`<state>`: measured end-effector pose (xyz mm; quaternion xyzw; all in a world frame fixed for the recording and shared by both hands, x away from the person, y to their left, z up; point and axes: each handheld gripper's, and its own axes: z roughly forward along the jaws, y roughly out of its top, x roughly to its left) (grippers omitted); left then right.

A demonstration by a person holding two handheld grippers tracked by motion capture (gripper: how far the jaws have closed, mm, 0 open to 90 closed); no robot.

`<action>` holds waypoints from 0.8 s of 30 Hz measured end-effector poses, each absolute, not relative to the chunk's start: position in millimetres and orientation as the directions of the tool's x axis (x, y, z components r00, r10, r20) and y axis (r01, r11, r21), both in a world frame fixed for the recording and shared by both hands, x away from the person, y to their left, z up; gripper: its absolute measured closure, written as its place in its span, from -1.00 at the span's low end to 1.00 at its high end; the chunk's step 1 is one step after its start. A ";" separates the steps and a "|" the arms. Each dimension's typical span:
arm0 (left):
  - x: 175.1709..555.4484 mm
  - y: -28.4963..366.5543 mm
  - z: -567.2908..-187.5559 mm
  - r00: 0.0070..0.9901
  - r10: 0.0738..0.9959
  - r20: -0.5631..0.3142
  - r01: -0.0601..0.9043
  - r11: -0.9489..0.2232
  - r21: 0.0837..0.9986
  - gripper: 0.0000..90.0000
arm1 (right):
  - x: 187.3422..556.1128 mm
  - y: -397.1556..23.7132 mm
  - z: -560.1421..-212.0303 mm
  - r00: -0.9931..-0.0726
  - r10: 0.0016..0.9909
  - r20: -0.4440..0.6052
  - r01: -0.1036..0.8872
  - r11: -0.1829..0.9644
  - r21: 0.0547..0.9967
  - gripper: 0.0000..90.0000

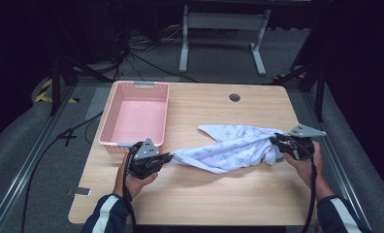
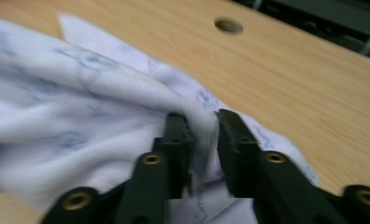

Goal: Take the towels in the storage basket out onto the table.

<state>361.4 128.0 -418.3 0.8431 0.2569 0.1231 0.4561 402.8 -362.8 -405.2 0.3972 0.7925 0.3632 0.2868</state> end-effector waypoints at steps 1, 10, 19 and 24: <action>361.6 126.3 -420.7 0.840 0.542 -0.021 0.320 -0.465 0.825 0.94 | 407.2 -360.1 -409.5 -0.513 0.834 -0.202 0.425 0.451 0.785 0.44; 356.5 121.3 -432.3 0.862 0.507 0.005 0.320 -0.551 0.770 0.87 | 389.9 -376.5 -392.3 -0.572 0.815 -0.097 0.357 0.354 0.865 0.12; 355.3 130.3 -441.6 0.852 0.523 -0.010 0.352 -0.560 0.750 0.85 | 348.8 -357.2 -365.6 -0.704 0.699 -0.123 0.209 0.370 0.905 0.20; 357.3 127.9 -444.3 0.854 0.520 -0.003 0.351 -0.571 0.742 0.87 | 339.1 -306.2 -385.2 -0.844 0.526 -0.103 0.198 0.485 0.852 0.20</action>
